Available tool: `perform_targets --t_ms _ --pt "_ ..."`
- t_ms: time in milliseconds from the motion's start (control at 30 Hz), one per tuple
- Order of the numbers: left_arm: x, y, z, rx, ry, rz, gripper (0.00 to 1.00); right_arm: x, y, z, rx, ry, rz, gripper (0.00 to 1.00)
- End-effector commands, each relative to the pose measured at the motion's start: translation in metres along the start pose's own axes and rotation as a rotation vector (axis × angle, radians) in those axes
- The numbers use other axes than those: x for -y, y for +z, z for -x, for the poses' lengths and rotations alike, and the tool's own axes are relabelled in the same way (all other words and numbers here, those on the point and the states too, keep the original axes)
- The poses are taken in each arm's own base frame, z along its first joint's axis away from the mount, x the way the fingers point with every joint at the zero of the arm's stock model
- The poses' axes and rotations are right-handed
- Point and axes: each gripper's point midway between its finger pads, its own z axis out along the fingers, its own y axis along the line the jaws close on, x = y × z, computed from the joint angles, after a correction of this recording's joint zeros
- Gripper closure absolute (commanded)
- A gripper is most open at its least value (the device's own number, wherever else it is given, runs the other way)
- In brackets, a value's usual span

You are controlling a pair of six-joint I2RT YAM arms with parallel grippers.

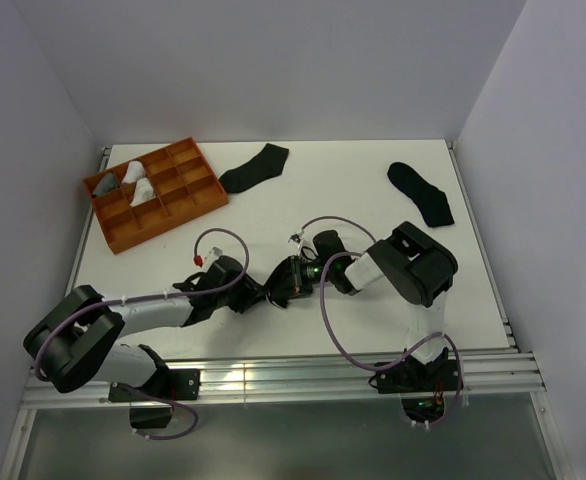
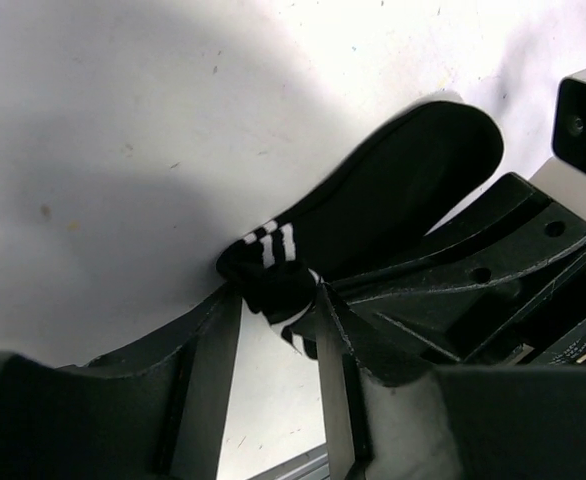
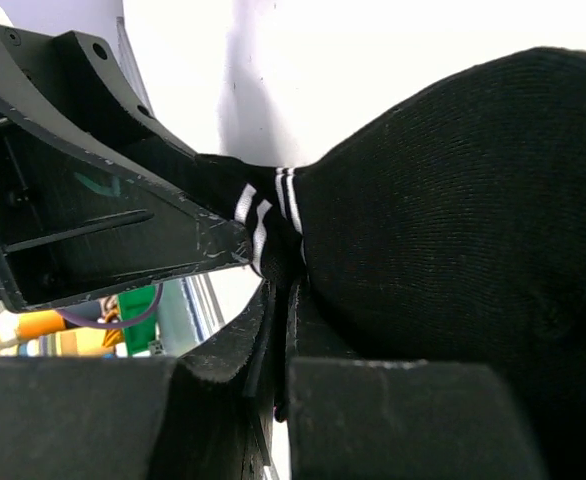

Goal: Roll the socks
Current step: Roll the sock at the center of the board.

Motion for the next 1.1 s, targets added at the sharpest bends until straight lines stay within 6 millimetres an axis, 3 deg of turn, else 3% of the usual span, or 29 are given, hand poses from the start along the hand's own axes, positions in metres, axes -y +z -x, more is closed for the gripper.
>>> perform_targets --t_ms 0,200,367,400,500,567,633,667,867,1000,1067 --pt "-0.023 0.009 0.004 0.038 0.029 0.092 0.59 0.035 -0.001 -0.013 -0.019 0.081 -0.108 0.99" --pt "-0.037 0.016 0.004 0.037 0.060 0.164 0.69 0.028 -0.003 -0.007 -0.015 0.034 -0.094 0.96" --pt "-0.044 0.018 0.003 0.020 0.119 0.242 0.78 0.019 -0.012 0.002 0.024 -0.082 -0.133 0.78" --pt "-0.044 0.018 0.003 0.016 0.131 0.257 0.80 0.010 -0.016 0.009 0.048 -0.125 -0.133 0.76" --pt "-0.032 0.017 0.004 0.014 0.180 0.276 0.82 -0.001 -0.026 0.018 0.095 -0.241 -0.203 0.66" --pt "-0.036 0.016 0.004 0.006 0.216 0.313 0.82 -0.008 -0.034 0.027 0.143 -0.334 -0.273 0.62" --pt "-0.027 0.018 0.004 -0.002 0.249 0.315 0.81 -0.007 -0.039 0.030 0.187 -0.393 -0.365 0.59" --pt "-0.027 0.018 0.004 -0.008 0.258 0.322 0.81 -0.017 -0.045 0.036 0.226 -0.444 -0.374 0.59" --pt "-0.018 0.020 0.002 -0.031 0.295 0.341 0.80 -0.033 -0.050 0.039 0.351 -0.656 -0.514 0.59" --pt "-0.018 0.020 0.001 -0.041 0.293 0.345 0.80 -0.039 -0.035 0.023 0.343 -0.728 -0.546 0.61" --pt "-0.016 0.020 0.000 -0.042 0.290 0.340 0.80 -0.031 -0.029 0.018 0.315 -0.741 -0.578 0.62"
